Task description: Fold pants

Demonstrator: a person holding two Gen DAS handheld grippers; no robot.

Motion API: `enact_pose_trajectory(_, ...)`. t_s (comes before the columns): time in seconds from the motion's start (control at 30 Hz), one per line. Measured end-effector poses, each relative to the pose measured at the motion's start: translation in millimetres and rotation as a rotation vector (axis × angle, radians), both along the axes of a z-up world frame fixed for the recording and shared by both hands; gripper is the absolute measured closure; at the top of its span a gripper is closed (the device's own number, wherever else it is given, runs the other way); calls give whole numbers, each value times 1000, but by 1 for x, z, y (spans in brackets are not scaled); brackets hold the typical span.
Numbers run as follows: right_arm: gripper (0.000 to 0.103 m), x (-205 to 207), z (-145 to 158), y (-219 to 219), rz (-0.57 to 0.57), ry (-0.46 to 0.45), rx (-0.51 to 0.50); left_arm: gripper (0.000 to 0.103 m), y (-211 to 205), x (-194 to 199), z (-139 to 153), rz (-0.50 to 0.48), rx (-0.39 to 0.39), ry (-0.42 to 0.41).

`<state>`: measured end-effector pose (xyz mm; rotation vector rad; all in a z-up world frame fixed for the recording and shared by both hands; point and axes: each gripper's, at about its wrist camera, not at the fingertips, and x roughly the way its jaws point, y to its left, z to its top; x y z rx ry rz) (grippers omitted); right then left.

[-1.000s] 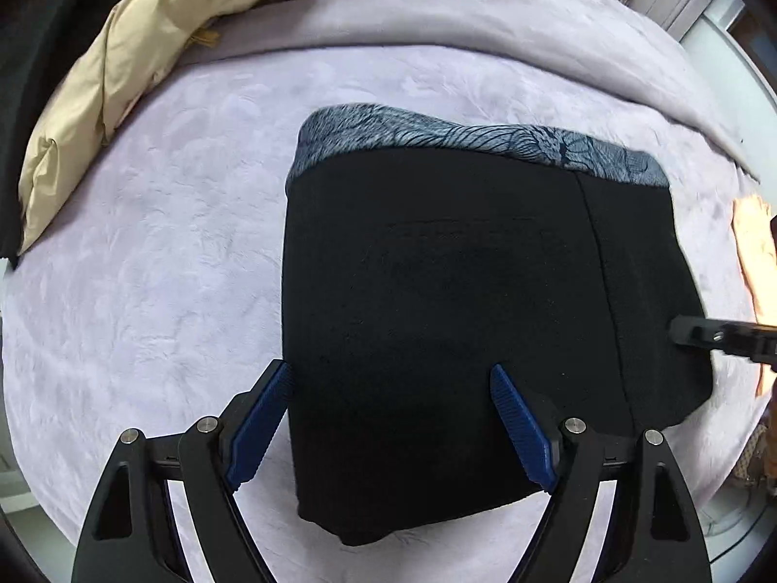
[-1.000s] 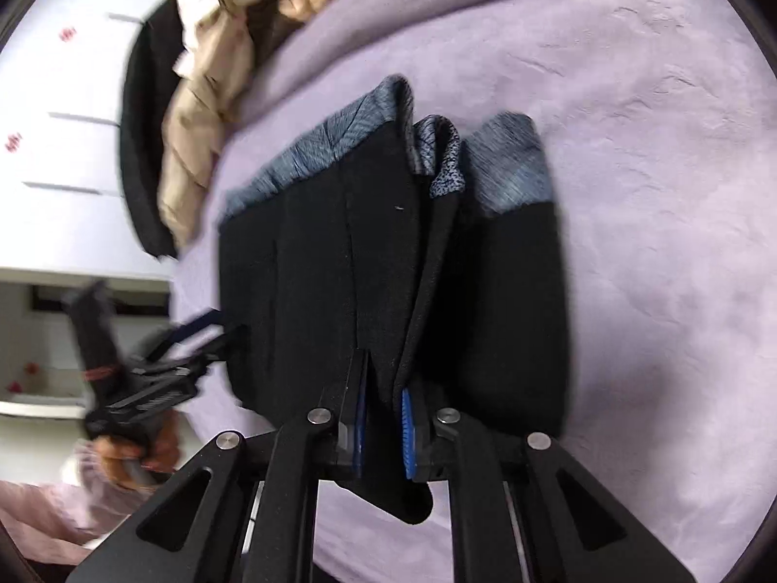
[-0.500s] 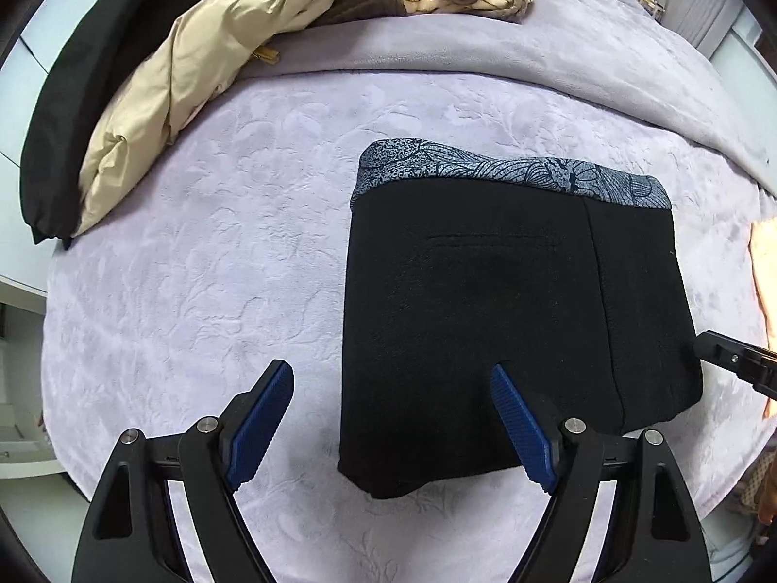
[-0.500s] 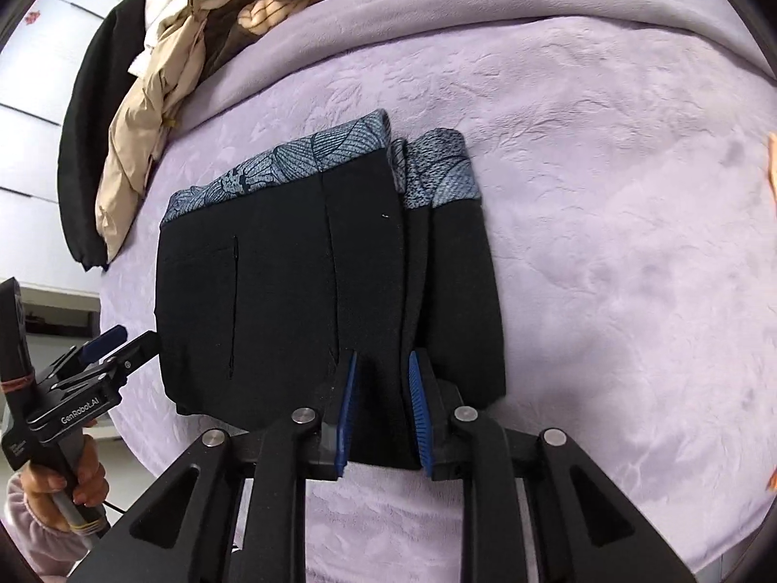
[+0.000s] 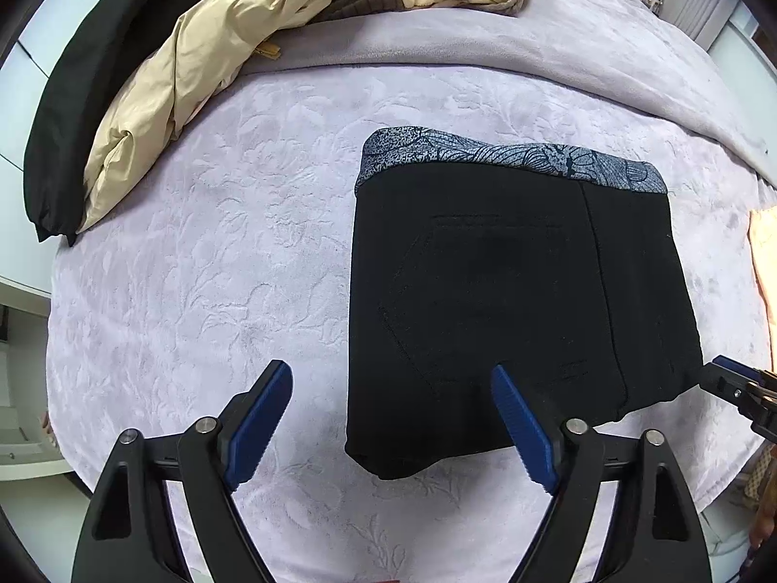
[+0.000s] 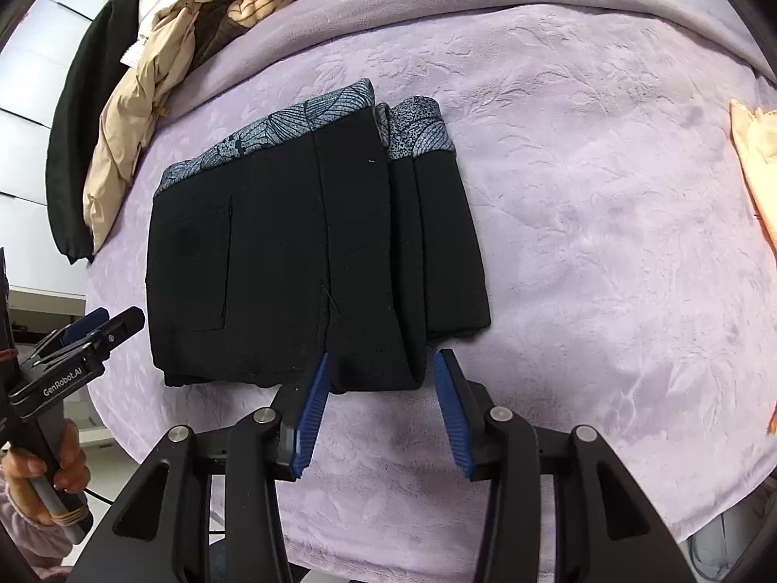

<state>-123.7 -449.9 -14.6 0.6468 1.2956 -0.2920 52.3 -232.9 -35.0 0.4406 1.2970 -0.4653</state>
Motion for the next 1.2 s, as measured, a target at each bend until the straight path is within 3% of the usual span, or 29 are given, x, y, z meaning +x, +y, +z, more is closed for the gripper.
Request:
enact_pose_trajectory(0.07,46,-1,0,-1,-1,-5,3,0,0,2,-1,3,-3,-4)
enact_pose_trajectory(0.2,44,1,1,-3,4,-16,0,0,-3,2,-2,-6,7,10)
enact_pose_trajectory(0.37,28,0,2,-8,-5,-33,7,0,-6,5,-6,-2,25,18)
enact_pose_trajectory(1.2,27,9,-13,-32,5,-1,29,0,-8,22,-17,-25,28,45)
